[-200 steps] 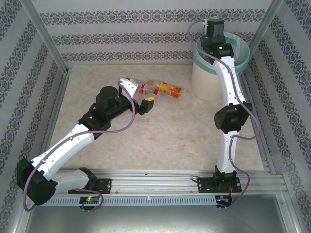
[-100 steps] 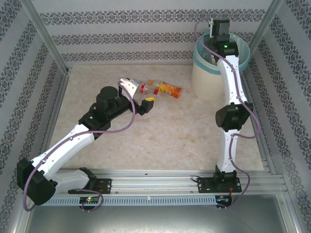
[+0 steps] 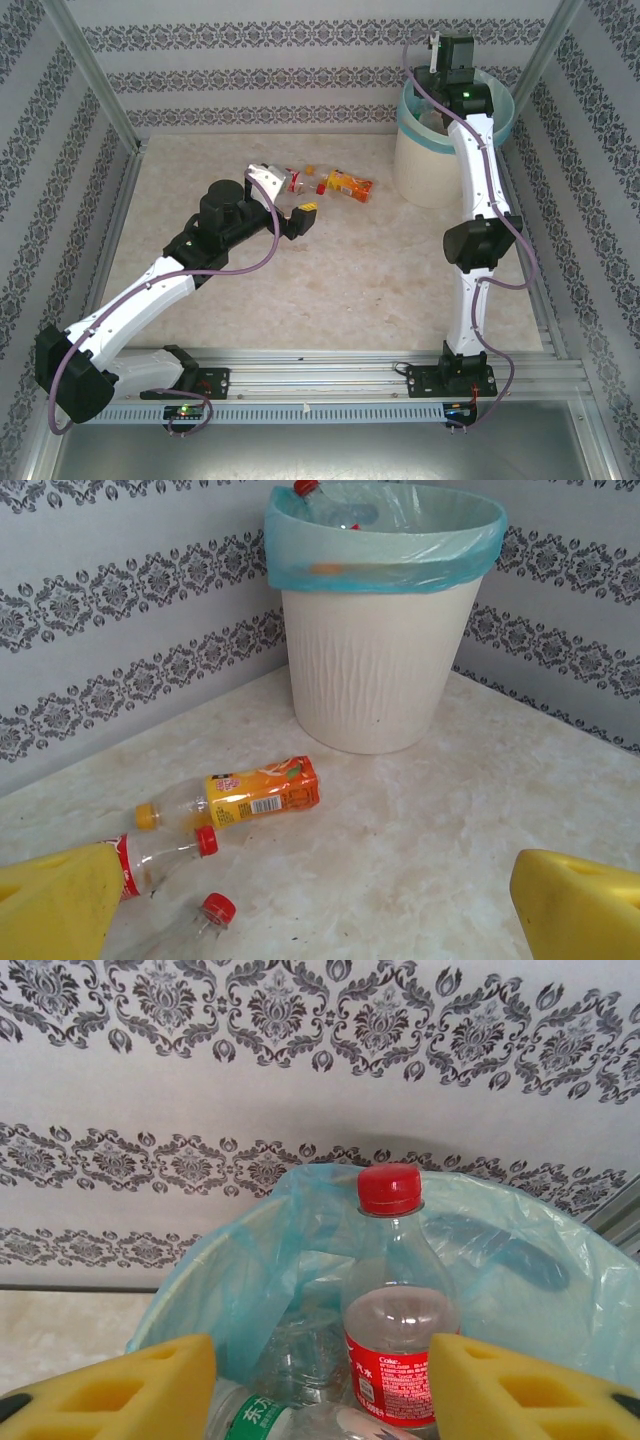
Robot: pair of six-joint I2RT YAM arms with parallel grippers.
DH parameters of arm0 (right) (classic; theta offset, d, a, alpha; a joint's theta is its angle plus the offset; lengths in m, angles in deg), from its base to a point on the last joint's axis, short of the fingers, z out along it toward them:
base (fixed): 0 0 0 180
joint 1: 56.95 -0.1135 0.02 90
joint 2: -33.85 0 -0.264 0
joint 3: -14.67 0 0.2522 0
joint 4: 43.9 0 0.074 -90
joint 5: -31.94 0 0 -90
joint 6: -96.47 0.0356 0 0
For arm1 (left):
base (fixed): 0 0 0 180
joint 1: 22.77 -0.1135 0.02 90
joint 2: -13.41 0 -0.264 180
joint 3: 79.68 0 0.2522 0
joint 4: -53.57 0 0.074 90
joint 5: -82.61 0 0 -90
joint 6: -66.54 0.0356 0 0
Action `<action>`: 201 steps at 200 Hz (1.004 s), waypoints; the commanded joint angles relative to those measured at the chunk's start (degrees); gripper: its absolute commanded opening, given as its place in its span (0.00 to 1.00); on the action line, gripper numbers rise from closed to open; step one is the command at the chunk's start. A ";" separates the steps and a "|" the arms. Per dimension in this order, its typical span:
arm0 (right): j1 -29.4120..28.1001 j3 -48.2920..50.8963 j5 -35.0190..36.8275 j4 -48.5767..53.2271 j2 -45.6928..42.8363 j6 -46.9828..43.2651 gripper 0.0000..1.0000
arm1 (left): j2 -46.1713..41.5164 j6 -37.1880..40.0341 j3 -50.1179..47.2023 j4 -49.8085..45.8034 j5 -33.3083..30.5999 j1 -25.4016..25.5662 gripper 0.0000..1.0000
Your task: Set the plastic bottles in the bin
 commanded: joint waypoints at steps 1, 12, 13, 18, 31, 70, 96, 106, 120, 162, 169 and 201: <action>-0.33 -1.49 -0.38 1.44 -0.38 0.92 0.54 | -0.90 -0.59 -0.68 1.41 -1.04 0.47 1.00; -0.35 -1.40 -0.94 2.06 -0.05 1.43 0.53 | -0.86 -0.54 -0.65 1.33 -1.15 0.50 1.00; -0.36 -1.35 -1.02 2.09 -0.06 1.53 0.53 | -0.88 -0.58 -0.65 1.32 -1.12 0.45 1.00; -0.36 -1.20 -1.45 2.26 0.00 1.90 0.53 | -0.88 -0.53 -0.69 1.32 -1.03 0.49 1.00; -0.33 -0.63 -2.22 2.29 -0.26 2.63 0.52 | -0.84 -0.53 -0.58 1.15 -1.08 0.49 1.00; -0.66 -0.40 -4.09 2.27 -1.61 4.02 0.53 | 0.51 -0.62 1.42 -2.54 -3.67 0.43 1.00; -1.11 -0.07 -5.05 2.57 -4.14 5.02 0.52 | 3.55 -0.19 5.92 -10.02 -8.21 0.32 1.00; -1.33 0.50 -5.77 2.39 -5.62 5.65 0.51 | 4.51 0.14 7.42 -12.60 -9.40 0.11 1.00; -1.87 2.00 -6.92 1.62 -8.15 6.47 0.51 | 5.75 0.35 9.34 -15.63 -10.28 -0.50 1.00; -5.84 8.42 -6.44 -1.05 -16.46 6.05 0.51 | 10.56 -1.27 14.61 -25.19 -9.64 -4.26 1.00; -6.73 10.12 -6.30 -1.66 -18.02 5.76 0.51 | 11.72 -1.51 15.69 -27.03 -9.09 -5.03 1.00; -11.00 20.24 -6.80 -6.46 -25.39 6.02 0.53 | 18.59 -2.46 20.83 -36.36 -3.71 -9.56 1.00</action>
